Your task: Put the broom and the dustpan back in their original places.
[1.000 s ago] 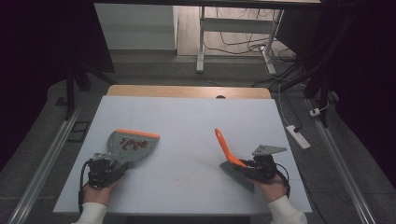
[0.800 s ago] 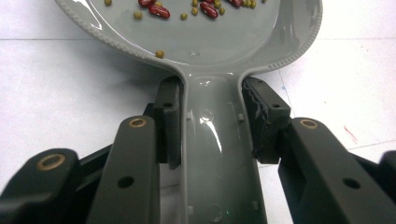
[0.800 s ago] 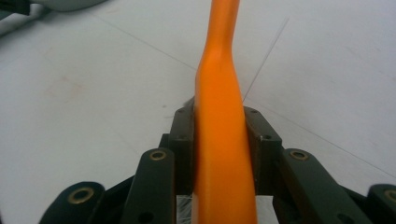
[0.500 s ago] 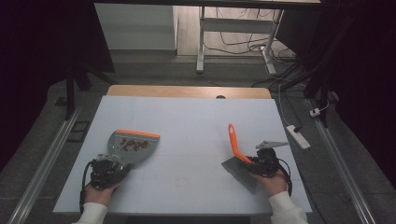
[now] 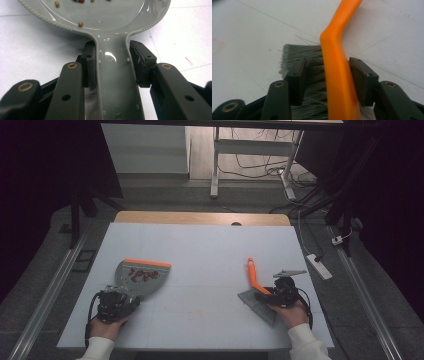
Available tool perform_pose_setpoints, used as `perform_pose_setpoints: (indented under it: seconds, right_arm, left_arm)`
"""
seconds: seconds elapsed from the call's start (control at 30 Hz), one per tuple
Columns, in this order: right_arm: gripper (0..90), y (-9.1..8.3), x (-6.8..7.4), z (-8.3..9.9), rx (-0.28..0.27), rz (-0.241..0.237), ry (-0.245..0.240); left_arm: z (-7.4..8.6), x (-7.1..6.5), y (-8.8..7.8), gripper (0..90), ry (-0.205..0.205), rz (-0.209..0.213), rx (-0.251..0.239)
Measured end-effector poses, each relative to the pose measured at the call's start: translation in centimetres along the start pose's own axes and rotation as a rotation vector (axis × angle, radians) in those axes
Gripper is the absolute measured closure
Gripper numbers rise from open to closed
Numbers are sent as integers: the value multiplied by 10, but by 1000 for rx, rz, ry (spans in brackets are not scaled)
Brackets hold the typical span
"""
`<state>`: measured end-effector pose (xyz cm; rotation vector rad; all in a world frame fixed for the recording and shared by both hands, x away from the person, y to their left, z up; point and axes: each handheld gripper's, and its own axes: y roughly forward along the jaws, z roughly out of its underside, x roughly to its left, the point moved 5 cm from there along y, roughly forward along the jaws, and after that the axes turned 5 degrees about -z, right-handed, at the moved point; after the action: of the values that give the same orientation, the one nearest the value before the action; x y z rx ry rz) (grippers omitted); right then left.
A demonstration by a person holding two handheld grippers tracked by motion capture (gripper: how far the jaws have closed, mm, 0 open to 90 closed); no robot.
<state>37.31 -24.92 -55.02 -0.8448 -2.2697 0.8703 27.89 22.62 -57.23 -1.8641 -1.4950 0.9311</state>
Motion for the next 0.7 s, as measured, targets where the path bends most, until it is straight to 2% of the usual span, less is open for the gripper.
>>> perform_pose_setpoints:
  seconds: [0.1, 0.27, 0.5, 0.57, 0.63, 0.7]
  right_arm:
    - [474, 0, 0, 0, -1, 2, 1]
    - [451, -2, 1, -1, -19, 46, -30]
    - [445, -10, 7, -5, -73, 83, -89]
    - [446, -12, 11, -5, -86, 72, -108]
    - [447, -14, 16, -6, -98, 55, -124]
    - [449, -14, 20, -6, -107, 36, -145]
  left_arm:
    - [-1, 0, -1, 565, 10, 0, -7]
    - [-3, 2, -7, 413, 30, -3, -40]
    - [-3, 1, -20, 338, 89, -5, -72]
    - [-3, 1, -24, 330, 107, -2, -80]
    - [-3, -1, -29, 329, 141, -10, -92]
    - [-4, -4, -33, 329, 174, 1, -108]
